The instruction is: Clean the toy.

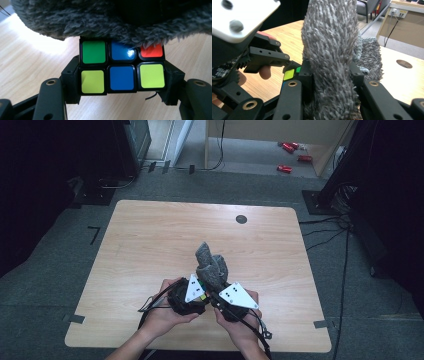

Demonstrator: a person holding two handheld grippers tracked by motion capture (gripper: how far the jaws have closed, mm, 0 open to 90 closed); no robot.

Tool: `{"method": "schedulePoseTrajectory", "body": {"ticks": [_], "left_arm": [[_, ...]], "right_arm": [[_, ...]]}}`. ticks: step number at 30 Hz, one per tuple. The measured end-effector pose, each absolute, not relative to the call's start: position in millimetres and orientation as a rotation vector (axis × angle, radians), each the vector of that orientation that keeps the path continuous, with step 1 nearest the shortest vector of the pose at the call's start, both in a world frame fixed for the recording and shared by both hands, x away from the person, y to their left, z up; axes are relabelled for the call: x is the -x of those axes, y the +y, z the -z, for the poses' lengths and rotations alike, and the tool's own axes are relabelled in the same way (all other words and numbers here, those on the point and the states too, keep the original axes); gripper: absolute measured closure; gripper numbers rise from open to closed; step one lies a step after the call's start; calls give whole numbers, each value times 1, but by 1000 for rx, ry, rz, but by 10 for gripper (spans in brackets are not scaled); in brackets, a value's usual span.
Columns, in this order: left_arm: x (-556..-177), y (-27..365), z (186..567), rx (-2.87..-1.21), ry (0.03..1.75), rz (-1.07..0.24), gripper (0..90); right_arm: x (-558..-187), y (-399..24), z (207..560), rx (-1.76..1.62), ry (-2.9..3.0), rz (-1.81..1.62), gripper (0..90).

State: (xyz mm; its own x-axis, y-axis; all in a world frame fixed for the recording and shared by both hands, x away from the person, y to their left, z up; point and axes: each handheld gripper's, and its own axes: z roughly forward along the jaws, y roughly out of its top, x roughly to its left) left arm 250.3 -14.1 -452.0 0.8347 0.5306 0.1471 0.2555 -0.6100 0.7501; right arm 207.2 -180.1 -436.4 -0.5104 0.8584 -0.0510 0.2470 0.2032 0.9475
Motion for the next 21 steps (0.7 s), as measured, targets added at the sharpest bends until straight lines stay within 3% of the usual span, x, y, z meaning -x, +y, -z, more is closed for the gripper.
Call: {"method": "schedulePoseTrajectory", "body": {"ticks": [9,21], "left_arm": [[-256,-11,451,-2256,618,-382,353],[-254,-15,455,-2269,589,-384,353]], "right_arm": [[-205,-174,438,-903,1924,-1287,655],[-211,-178,443,-931,1925,-1226,645]]}}
